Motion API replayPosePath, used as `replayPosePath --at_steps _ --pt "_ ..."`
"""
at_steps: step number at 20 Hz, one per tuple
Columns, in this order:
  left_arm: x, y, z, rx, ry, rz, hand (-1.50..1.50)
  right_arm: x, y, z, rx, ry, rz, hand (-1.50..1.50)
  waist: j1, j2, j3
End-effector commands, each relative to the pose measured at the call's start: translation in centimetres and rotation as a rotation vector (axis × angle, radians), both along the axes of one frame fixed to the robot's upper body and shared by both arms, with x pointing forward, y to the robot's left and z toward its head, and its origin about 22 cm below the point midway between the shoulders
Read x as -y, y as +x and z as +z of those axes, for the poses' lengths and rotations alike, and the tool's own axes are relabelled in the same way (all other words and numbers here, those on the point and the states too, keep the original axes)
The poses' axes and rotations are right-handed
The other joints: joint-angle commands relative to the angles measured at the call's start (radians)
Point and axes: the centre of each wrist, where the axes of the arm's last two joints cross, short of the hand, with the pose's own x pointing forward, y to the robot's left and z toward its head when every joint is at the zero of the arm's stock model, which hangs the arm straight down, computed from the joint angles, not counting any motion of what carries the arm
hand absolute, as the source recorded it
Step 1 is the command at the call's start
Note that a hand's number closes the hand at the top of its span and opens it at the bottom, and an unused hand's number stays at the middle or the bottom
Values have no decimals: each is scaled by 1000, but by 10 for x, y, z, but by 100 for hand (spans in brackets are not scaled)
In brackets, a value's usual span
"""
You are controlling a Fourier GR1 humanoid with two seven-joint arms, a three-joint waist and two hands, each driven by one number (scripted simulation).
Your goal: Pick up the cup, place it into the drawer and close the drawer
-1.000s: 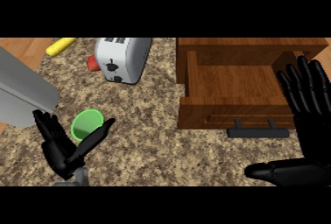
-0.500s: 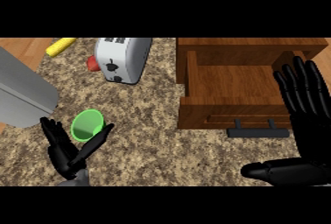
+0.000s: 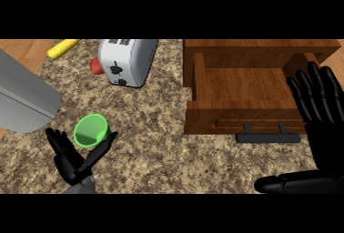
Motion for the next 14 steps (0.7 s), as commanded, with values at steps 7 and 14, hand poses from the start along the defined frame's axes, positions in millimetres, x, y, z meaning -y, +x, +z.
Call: replayPosePath --at_steps 7,14 --pt "-2 -14 -37 -5 -10 -8 -150 -11 10 3 -2 16 2 -150 1 0 0" --pt "4 -6 -32 23 1 -23 -150 -7 -7 6 3 7 8 -150 0 -1 0"
